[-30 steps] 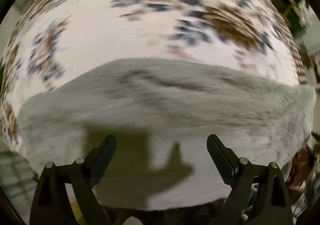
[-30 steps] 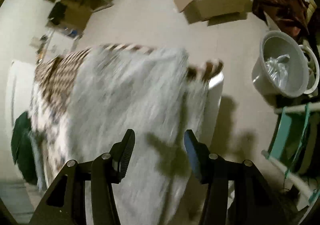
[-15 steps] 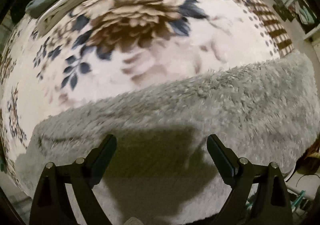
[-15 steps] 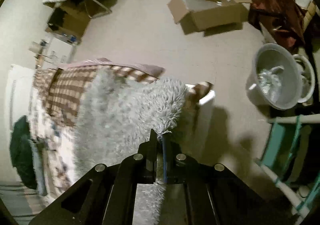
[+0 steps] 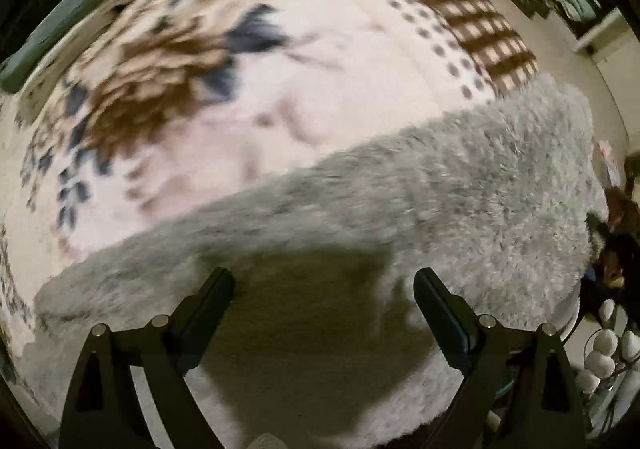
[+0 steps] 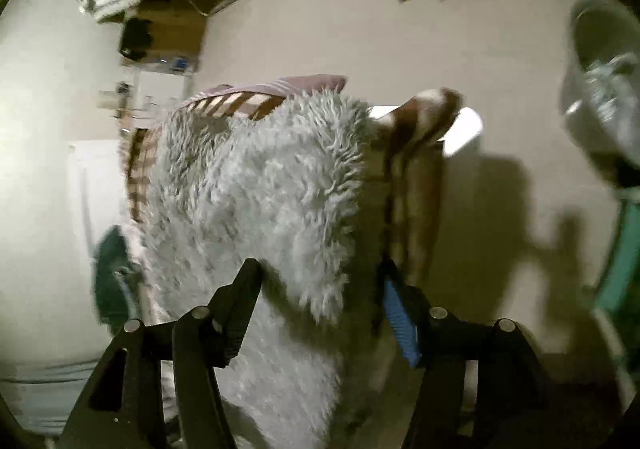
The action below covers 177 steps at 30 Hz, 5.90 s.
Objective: Fold towel
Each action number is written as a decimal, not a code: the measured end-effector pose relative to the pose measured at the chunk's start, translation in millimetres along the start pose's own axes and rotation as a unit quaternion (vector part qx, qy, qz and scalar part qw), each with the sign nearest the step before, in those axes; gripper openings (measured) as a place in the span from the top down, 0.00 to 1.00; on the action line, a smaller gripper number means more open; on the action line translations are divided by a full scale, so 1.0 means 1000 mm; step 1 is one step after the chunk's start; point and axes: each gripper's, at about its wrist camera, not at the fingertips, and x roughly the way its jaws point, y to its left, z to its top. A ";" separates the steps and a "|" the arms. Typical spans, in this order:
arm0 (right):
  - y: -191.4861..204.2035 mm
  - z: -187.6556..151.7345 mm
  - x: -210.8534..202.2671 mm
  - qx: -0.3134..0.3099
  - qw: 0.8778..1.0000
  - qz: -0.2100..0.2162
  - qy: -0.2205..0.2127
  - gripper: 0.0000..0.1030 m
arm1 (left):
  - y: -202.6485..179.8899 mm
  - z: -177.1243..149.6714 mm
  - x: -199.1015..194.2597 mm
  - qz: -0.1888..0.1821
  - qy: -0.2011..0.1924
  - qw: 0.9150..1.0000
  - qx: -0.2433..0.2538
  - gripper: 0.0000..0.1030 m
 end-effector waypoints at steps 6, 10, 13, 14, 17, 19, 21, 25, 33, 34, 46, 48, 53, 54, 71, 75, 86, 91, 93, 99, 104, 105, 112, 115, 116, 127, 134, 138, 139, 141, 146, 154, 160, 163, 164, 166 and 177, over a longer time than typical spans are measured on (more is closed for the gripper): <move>0.013 0.002 0.005 -0.057 0.996 0.053 -0.044 0.48 | -0.004 0.001 0.030 0.008 0.021 1.000 0.000 0.10; 0.008 0.011 0.025 -0.073 0.995 0.059 -0.034 0.36 | 0.008 0.012 0.042 -0.006 0.030 0.999 -0.017 0.07; 0.012 0.015 0.032 -0.071 0.991 0.108 -0.025 0.25 | 0.015 0.026 0.049 -0.018 0.036 0.999 -0.030 0.01; 0.014 0.018 0.035 -0.073 0.989 0.126 -0.017 0.25 | 0.017 0.030 0.052 -0.019 0.038 0.999 -0.032 0.00; 0.024 0.023 0.037 -0.104 0.984 0.143 -0.012 0.25 | 0.017 0.034 0.058 -0.016 0.038 0.999 -0.035 0.00; 0.027 0.025 0.047 -0.121 0.984 0.131 -0.003 0.25 | 0.017 0.040 0.062 -0.013 0.037 0.999 -0.036 0.00; 0.027 0.030 0.063 -0.122 0.984 0.129 0.013 0.27 | 0.012 0.044 0.074 -0.006 0.035 0.999 -0.037 0.00; 0.040 0.043 0.073 -0.139 0.980 0.140 0.002 0.60 | 0.001 0.037 0.081 0.007 0.041 0.998 -0.040 0.00; 0.063 0.051 0.094 -0.147 0.983 0.107 0.016 0.70 | -0.008 0.047 0.069 -0.006 0.035 0.997 -0.067 0.00; 0.069 0.049 0.085 -0.154 0.983 0.101 0.003 0.72 | -0.006 0.047 0.063 -0.018 0.029 0.997 -0.075 0.00; 0.220 -0.111 -0.020 -0.395 0.915 0.058 -0.056 0.74 | 0.113 -0.042 -0.046 -0.055 -0.059 0.975 -0.208 0.00; 0.240 -0.163 -0.019 -0.442 0.895 0.047 -0.048 0.74 | 0.148 -0.076 -0.060 -0.048 -0.068 0.967 -0.239 0.00; 0.250 -0.301 0.021 -0.550 0.835 0.012 -0.012 0.75 | 0.240 -0.166 -0.094 -0.024 -0.073 0.949 -0.307 0.00; 0.249 -0.328 0.032 -0.567 0.823 0.006 -0.001 0.75 | 0.255 -0.181 -0.093 -0.016 -0.068 0.946 -0.315 0.00; 0.167 -0.570 0.097 -0.696 0.668 -0.058 0.255 0.23 | 0.341 -0.287 -0.095 -0.008 -0.077 0.924 -0.374 0.00; 0.183 -0.483 0.077 -0.601 0.754 -0.102 0.244 0.23 | 0.315 -0.257 -0.088 -0.021 -0.082 0.934 -0.347 0.00; 0.187 -0.330 0.079 -0.499 0.830 -0.188 0.165 0.23 | 0.230 -0.163 0.003 -0.101 -0.040 0.942 -0.318 0.33; 0.157 -0.292 0.084 -0.461 0.845 -0.225 0.149 0.23 | 0.210 -0.160 -0.014 -0.094 -0.095 0.953 -0.272 0.96; 0.146 -0.282 0.083 -0.441 0.856 -0.224 0.151 0.23 | 0.210 -0.170 -0.031 -0.090 -0.118 0.952 -0.266 0.97; 0.143 -0.276 0.068 -0.438 0.860 -0.211 0.154 0.23 | 0.228 -0.216 -0.076 -0.077 -0.147 0.943 -0.287 0.97; 0.167 -0.290 0.073 -0.474 0.841 -0.199 0.166 0.23 | 0.238 -0.231 -0.054 -0.059 -0.120 0.939 -0.316 0.96; 0.173 -0.295 0.076 -0.484 0.835 -0.197 0.173 0.23 | 0.239 -0.230 -0.046 -0.055 -0.112 0.939 -0.320 0.96; 0.232 -0.348 0.095 -0.526 0.797 -0.108 0.275 0.23 | 0.235 -0.236 -0.050 -0.065 -0.126 0.936 -0.321 0.96; 0.263 -0.391 0.122 -0.542 0.762 -0.093 0.342 0.23 | 0.228 -0.239 -0.059 -0.069 -0.134 0.936 -0.319 0.96; 0.272 -0.407 0.135 -0.540 0.753 -0.093 0.366 0.23 | 0.226 -0.240 -0.059 -0.069 -0.133 0.936 -0.318 0.96; 0.293 -0.516 0.169 -0.712 0.588 -0.144 0.356 0.96 | 0.231 -0.260 -0.068 -0.097 -0.141 0.921 -0.350 0.97; 0.307 -0.557 0.188 -0.742 0.549 -0.124 0.365 1.00 | 0.249 -0.263 -0.046 -0.087 -0.122 0.917 -0.370 0.92; 0.290 -0.558 0.221 -0.741 0.542 -0.153 0.366 1.00 | 0.262 -0.259 -0.008 -0.108 -0.049 0.918 -0.379 0.91; 0.291 -0.549 0.222 -0.724 0.561 -0.154 0.370 0.99 | 0.265 -0.261 -0.009 -0.112 -0.046 0.916 -0.382 0.91; 0.296 -0.516 0.210 -0.669 0.627 -0.129 0.377 0.94 | 0.267 -0.266 -0.020 -0.122 -0.056 0.916 -0.379 0.71; 0.302 -0.419 0.141 -0.570 0.746 -0.070 0.337 0.20 | 0.272 -0.270 -0.050 -0.131 -0.080 0.910 -0.384 0.32; 0.243 -0.277 0.117 -0.529 0.794 -0.182 0.237 0.20 | 0.268 -0.193 -0.044 -0.115 -0.111 0.928 -0.336 0.32; 0.211 -0.246 0.146 -0.513 0.800 -0.171 0.260 0.20 | 0.279 -0.157 0.017 -0.051 -0.062 0.944 -0.321 0.30; 0.203 -0.251 0.163 -0.529 0.793 -0.192 0.235 0.20 | 0.288 -0.161 0.021 -0.070 -0.064 0.938 -0.334 0.30; 0.202 -0.253 0.164 -0.532 0.793 -0.198 0.222 0.20 | 0.288 -0.163 0.014 -0.074 -0.069 0.936 -0.337 0.30; 0.207 -0.258 0.157 -0.532 0.798 -0.197 0.203 0.20 | 0.285 -0.171 -0.006 -0.077 -0.085 0.934 -0.339 0.31; 0.193 -0.320 0.078 -0.481 0.848 -0.129 0.184 0.20 | 0.351 -0.369 -0.057 -0.080 -0.150 0.850 -0.499 0.17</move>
